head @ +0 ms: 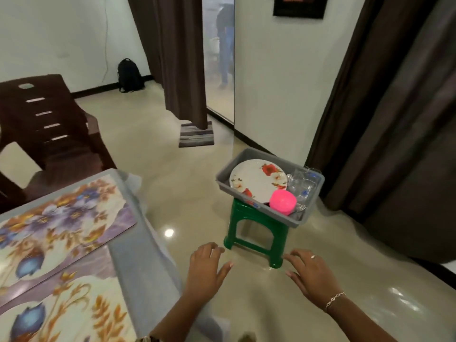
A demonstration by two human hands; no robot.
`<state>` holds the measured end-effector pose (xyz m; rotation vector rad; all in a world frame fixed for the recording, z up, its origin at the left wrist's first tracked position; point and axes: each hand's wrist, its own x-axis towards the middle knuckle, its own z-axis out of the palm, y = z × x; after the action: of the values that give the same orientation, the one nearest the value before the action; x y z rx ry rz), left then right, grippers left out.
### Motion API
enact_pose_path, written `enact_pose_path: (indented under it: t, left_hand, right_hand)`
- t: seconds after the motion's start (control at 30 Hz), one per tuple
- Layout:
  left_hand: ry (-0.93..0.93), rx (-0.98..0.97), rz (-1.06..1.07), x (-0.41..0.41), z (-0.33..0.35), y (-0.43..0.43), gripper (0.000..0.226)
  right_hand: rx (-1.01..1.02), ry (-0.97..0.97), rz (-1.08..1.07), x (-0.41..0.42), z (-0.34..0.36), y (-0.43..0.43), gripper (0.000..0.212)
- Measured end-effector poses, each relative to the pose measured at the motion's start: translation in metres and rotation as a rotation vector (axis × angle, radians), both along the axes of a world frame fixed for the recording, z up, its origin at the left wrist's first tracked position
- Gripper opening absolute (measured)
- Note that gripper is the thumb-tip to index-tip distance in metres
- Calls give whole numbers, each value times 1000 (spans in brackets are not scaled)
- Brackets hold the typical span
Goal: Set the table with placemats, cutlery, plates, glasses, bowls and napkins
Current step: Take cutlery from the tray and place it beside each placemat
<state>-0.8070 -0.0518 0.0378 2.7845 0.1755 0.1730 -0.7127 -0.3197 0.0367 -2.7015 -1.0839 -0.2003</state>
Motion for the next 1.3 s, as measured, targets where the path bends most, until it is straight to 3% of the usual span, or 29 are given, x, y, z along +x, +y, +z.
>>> enact_pose_path:
  t: [0.13, 0.3, 0.43, 0.5, 0.67, 1.0, 1.13, 1.3]
  left_hand:
    - [61, 26, -37, 69, -11, -7, 50]
    - [207, -26, -14, 162, -22, -11, 59]
    - [262, -41, -30, 231, -28, -3, 39]
    - [305, -30, -38, 265, -28, 4, 37]
    - [431, -108, -26, 326, -35, 5, 36]
    - [643, -202, -33, 408, -65, -35, 36]
    - [661, -248, 9, 429, -79, -46, 31]
    - [646, -290, -1, 454, -100, -65, 36]
  right_hand:
    - [-68, 34, -36, 55, -6, -14, 58]
    - [-139, 112, -82, 137, -5, -20, 31]
    - [-158, 231, -154, 203, -12, -18, 26]
    - [-116, 311, -216, 230, -17, -10, 18]
    - [-31, 641, -462, 275, -34, 2, 29]
    - [254, 1132, -904, 354, -98, 1, 16]
    - [307, 1281, -991, 368, -126, 0, 10]
    - [394, 1418, -1143, 374, -160, 7, 35]
